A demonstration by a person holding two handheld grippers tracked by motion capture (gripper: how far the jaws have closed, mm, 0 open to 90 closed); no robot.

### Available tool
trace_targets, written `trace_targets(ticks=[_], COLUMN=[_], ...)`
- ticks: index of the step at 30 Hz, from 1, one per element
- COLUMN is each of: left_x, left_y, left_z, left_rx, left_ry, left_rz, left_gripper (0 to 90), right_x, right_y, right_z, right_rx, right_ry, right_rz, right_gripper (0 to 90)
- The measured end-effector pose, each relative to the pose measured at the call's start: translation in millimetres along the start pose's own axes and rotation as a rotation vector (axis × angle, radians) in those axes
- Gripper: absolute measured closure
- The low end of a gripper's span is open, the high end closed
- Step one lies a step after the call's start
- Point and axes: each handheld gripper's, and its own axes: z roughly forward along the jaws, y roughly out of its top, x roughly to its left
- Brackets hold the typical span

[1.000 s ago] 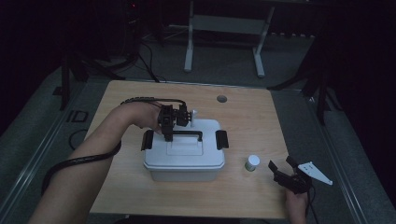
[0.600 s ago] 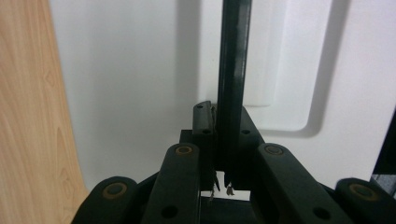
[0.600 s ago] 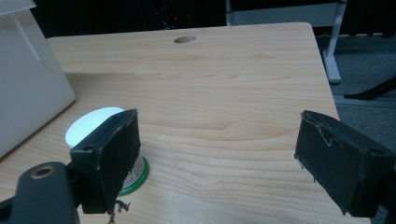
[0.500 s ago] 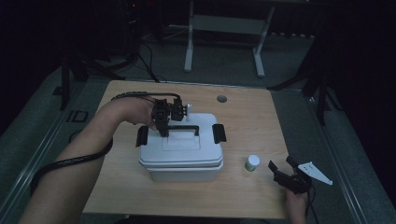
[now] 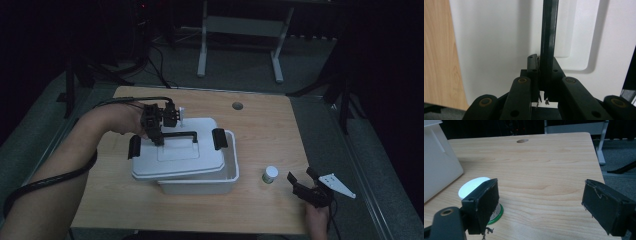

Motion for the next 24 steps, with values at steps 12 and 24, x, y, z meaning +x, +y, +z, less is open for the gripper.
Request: trace_targets(ticks=[12, 24], left_x=[1.7, -2.6], left_y=[-49.2, -106.4], left_z=[2.0, 3.6], left_rx=[-0.005, -0.007], left_ry=[-0.009, -0.017], left_rz=[-0.106, -0.216], left_gripper=[83.4, 83.4], right_x=[-0.2, 0.5], right_y=[-0.1, 0.0], right_z=[-0.7, 0.0], right_rx=[-0.013, -0.005], right_ry=[-0.002, -0.007], right_rz=[-0.002, -0.006], right_gripper=[13.5, 13.4])
